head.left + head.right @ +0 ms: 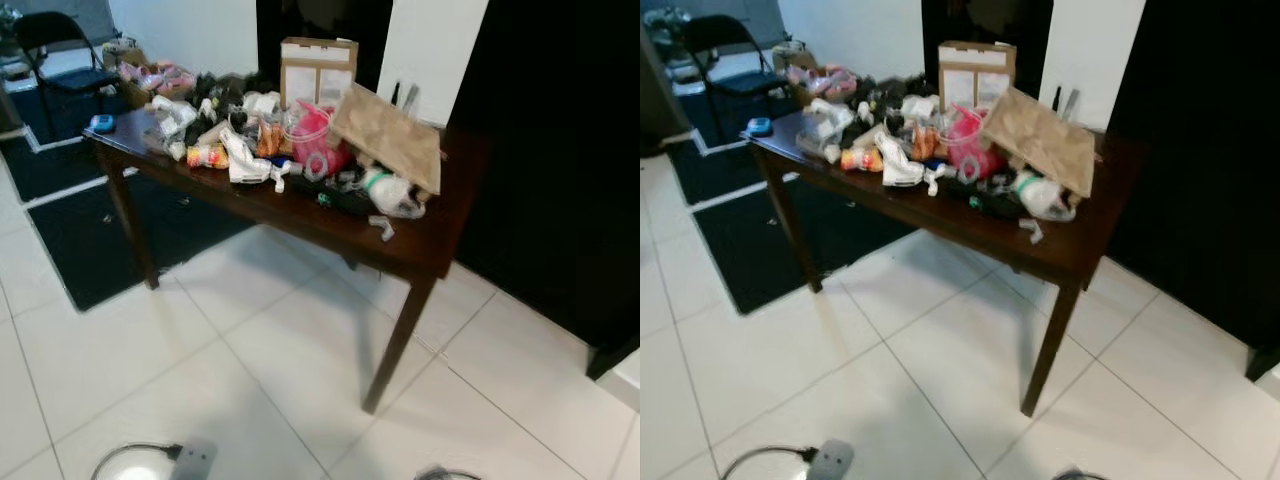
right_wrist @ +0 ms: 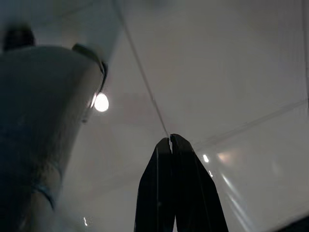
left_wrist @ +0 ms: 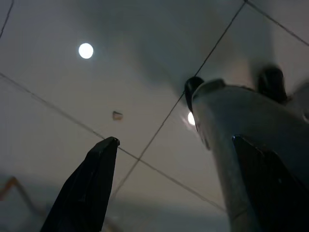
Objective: Picking trash to rubbish bin
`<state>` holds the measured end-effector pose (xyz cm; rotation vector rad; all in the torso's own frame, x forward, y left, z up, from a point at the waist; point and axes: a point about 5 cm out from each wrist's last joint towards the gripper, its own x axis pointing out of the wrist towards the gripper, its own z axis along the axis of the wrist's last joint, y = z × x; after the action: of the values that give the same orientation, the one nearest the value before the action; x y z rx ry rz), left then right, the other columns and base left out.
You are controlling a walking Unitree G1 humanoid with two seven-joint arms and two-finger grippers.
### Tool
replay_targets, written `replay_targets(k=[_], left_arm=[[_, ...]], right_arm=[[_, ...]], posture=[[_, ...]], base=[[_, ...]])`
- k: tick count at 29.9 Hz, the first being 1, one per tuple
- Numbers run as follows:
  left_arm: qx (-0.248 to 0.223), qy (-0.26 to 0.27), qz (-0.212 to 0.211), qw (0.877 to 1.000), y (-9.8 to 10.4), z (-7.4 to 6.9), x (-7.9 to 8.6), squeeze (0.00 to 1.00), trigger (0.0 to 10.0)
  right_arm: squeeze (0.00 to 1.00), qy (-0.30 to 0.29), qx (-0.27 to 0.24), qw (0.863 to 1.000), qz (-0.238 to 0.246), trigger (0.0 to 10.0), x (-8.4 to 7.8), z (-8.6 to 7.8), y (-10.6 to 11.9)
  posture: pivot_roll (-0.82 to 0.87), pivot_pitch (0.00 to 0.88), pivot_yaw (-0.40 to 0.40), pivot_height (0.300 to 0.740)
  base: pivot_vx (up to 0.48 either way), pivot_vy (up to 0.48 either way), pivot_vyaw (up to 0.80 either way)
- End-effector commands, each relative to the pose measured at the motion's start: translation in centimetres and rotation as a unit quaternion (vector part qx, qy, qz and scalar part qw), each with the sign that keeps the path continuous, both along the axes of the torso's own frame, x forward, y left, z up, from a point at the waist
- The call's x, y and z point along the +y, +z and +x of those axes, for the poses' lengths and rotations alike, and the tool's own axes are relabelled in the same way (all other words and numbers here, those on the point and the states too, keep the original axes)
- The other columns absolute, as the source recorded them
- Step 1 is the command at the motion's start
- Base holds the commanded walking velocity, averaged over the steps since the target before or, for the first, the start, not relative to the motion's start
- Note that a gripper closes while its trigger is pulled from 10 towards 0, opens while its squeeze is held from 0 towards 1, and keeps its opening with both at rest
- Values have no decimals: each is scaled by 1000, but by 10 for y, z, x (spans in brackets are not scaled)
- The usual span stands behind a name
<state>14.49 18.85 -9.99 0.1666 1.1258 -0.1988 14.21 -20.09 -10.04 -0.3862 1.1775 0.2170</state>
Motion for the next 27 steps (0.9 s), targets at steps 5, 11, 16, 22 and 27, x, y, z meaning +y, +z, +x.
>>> replay_targets(k=[5, 11, 16, 22, 27], left_arm=[[16, -3, -3, 1000, -3, -7, -3, 0, 10000], [15, -4, -4, 1000, -3, -7, -4, 0, 10000], [14, -5, -3, 1000, -3, -6, -4, 0, 10000], [13, -5, -3, 1000, -2, -5, -4, 0, 10000], [12, -3, 2, 1000, -2, -5, -3, 0, 10000]], right_arm=[[0, -5, 22, 1000, -1, 10000, -4, -12, -4], [0, 5, 22, 1000, -8, 10000, -4, -11, -3], [0, 20, 25, 999, -18, 10000, -3, -12, -4], [0, 25, 27, 999, -23, 10000, -4, -13, -4], [0, 27, 30, 999, -28, 10000, -5, -15, -5]], posture=[[5, 48, -15, 740], [5, 45, -15, 740], [6, 46, -16, 740], [5, 46, -16, 740], [5, 45, -16, 740]], base=[[399, 0, 0], [399, 0, 0], [392, 0, 0], [378, 0, 0], [286, 0, 0]])
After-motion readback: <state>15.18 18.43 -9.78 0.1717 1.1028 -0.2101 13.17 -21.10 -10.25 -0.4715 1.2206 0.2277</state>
